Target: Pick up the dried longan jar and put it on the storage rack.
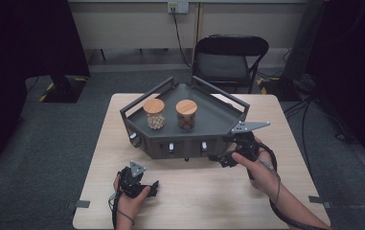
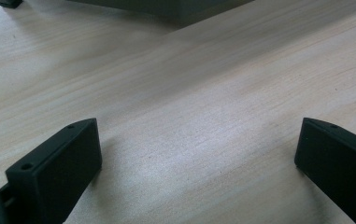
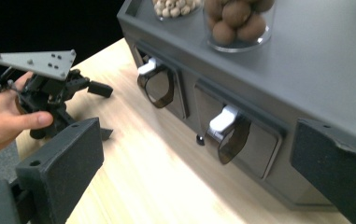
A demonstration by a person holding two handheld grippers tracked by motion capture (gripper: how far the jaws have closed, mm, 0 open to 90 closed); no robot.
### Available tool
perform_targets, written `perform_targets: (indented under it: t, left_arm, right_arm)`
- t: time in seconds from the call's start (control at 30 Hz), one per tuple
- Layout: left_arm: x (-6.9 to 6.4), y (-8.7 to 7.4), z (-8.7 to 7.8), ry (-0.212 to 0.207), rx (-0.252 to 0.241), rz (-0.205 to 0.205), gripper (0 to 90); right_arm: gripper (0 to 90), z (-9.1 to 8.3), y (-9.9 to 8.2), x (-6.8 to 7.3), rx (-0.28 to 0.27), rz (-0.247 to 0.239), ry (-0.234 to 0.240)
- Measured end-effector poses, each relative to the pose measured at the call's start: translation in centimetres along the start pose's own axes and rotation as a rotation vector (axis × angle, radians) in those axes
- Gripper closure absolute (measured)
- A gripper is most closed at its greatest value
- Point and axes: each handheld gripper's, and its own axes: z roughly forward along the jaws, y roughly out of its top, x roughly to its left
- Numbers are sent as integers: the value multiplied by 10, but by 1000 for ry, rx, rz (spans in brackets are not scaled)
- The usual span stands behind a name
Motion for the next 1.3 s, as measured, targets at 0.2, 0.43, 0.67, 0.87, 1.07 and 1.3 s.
perform_targets:
  t: [0.2,0.43,0.67,0.87,1.07,1.3]
  left_arm:
    - [0,0,0,0,0,0,0]
    - [0,0,0,0,0,0,0]
    - [0,0,0,0,0,0,0]
    - [0,0,0,0,0,0,0]
    - [0,0,0,0,0,0,0]
    - [0,0,0,0,0,-1,0]
  right_arm:
    - [18,4,-16,-3,16,12,0]
    - [17,8,-28,-5,33,18,6]
    - [16,12,-39,-6,37,23,18]
    - [17,16,-47,-4,42,13,16]
    - [17,22,-60,-3,54,24,29]
    - [19,31,-75,-4,84,34,43]
